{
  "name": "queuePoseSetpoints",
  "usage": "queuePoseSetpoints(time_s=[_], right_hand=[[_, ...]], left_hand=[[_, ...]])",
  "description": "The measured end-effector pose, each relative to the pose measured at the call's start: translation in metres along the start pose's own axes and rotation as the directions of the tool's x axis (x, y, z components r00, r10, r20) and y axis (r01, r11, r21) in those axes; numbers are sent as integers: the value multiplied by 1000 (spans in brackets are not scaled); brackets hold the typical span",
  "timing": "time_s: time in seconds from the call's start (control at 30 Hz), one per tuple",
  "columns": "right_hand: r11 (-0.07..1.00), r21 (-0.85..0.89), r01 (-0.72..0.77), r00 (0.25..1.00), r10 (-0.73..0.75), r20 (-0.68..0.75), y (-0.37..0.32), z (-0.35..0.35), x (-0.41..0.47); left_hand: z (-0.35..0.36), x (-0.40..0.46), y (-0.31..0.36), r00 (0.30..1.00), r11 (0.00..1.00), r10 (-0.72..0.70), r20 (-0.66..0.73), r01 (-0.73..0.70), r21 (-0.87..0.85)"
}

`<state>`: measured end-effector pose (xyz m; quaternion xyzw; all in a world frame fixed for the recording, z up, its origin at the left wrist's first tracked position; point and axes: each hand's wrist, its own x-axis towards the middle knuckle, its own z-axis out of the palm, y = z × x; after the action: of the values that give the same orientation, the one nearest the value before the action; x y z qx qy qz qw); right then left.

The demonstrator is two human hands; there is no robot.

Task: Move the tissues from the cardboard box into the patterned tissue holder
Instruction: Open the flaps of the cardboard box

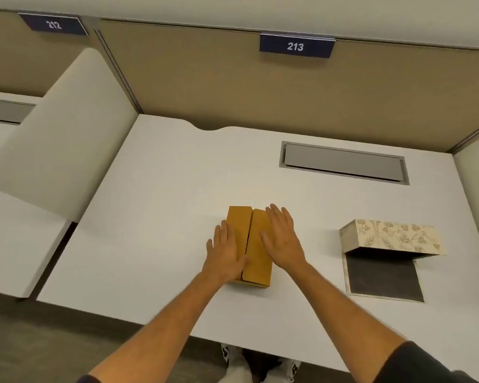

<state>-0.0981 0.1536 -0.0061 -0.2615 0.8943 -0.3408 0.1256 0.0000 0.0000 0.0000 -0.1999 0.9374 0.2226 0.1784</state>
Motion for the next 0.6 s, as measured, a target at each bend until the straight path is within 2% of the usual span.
queuePoseSetpoints(time_s=[0.1,0.23,0.43,0.6], right_hand=[[998,-56,5,999,-2,47,5,12,-2],[995,-93,32,995,-23,96,7,24,-10],[964,-148,222,970,-203,132,-9,30,-9],[934,-228,276,929,-199,311,-16,39,-5]], left_hand=[[5,-2,-4,998,999,-40,43,40,-9],[7,-8,-5,998,988,-20,53,28,-153],[-6,-15,-14,1000,964,-23,-14,19,-264],[-17,-20,-33,993,963,-38,-115,6,-269]])
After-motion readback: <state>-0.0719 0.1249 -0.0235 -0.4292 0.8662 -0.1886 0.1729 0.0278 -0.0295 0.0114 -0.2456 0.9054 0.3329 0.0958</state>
